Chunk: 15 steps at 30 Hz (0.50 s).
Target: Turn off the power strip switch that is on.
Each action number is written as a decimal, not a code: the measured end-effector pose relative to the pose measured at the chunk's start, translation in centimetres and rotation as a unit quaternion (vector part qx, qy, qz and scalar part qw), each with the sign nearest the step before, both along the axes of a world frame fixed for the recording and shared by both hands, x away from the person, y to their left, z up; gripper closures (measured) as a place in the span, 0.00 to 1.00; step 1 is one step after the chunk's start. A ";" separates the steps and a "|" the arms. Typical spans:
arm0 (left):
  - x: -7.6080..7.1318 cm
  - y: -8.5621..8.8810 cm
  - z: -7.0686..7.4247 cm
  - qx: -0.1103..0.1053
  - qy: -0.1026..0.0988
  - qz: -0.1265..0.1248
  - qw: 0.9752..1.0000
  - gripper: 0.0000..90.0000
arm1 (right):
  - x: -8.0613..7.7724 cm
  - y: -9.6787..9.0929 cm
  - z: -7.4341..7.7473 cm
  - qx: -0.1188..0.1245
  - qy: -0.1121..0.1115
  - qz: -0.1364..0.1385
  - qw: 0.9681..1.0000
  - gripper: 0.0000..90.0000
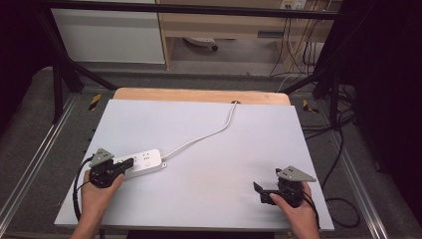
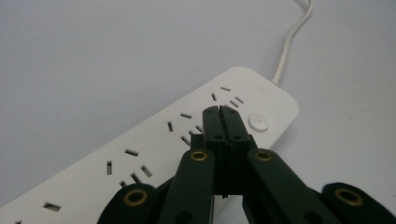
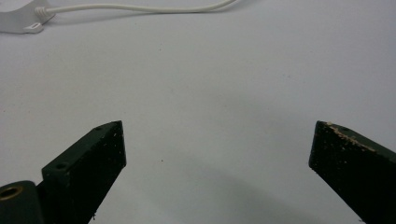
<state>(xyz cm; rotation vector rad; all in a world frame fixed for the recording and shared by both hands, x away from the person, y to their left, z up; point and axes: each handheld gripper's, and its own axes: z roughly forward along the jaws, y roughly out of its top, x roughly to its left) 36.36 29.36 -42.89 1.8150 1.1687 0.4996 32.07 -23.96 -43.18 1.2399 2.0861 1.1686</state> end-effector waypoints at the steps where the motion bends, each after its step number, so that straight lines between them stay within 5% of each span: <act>1: 0.0 0.0 0.0 0.000 -0.002 -0.001 1.000 1.00 | 0.0 0.0 0.0 0.000 0.000 0.000 1.000 0.05; 9: -0.2 -0.1 0.4 -0.011 -0.021 -0.006 1.000 1.00 | 0.0 0.0 0.0 -0.001 0.000 0.000 1.000 0.05; 15: -0.2 -0.2 0.5 -0.013 -0.034 -0.002 0.999 0.86 | 0.0 0.0 0.0 -0.002 0.000 0.000 1.000 0.05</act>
